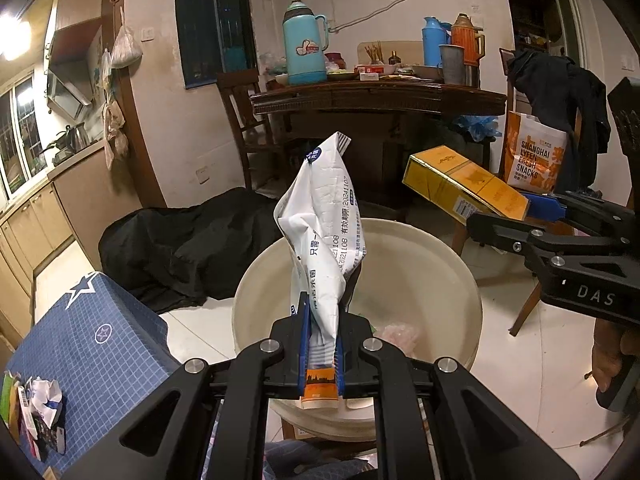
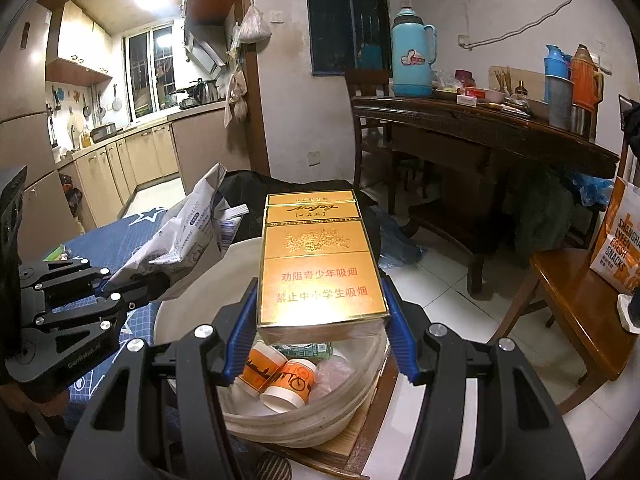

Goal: Collect trash
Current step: 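Open both tools to drop the wrapper and gold pack into the bucket, then move both open tools back over the table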

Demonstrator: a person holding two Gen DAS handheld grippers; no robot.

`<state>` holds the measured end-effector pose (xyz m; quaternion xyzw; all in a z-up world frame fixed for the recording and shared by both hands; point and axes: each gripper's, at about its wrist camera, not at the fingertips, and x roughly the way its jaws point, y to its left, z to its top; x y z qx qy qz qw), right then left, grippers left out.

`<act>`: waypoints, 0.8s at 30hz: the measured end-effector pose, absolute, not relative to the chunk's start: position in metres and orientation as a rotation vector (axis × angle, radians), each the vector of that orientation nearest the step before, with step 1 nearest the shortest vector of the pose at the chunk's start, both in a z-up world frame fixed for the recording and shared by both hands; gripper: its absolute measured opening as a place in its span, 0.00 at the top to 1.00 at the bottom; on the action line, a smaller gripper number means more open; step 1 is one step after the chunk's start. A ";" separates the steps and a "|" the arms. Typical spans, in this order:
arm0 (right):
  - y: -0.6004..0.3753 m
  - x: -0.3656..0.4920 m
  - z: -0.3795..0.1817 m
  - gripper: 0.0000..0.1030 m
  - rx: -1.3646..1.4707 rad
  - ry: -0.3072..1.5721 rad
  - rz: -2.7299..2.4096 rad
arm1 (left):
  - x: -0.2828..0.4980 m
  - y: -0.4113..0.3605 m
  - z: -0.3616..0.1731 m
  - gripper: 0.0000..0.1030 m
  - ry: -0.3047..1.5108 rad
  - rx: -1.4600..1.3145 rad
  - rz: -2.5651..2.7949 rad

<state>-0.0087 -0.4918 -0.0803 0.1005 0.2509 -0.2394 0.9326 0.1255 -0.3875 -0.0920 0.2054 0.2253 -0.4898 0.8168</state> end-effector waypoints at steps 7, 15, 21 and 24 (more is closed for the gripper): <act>-0.492 -0.001 -0.076 0.46 0.187 0.524 -0.478 | 0.131 -0.388 -0.087 0.88 0.484 0.419 -1.048; -0.498 0.013 -0.077 0.15 0.150 0.555 -0.470 | 0.139 -0.382 -0.074 0.38 0.423 0.384 -1.019; -0.499 0.006 -0.079 0.16 0.164 0.547 -0.467 | 0.146 -0.371 -0.069 0.38 0.433 0.361 -1.000; -0.498 0.005 -0.079 0.16 0.161 0.550 -0.465 | 0.146 -0.367 -0.071 0.38 0.438 0.362 -0.990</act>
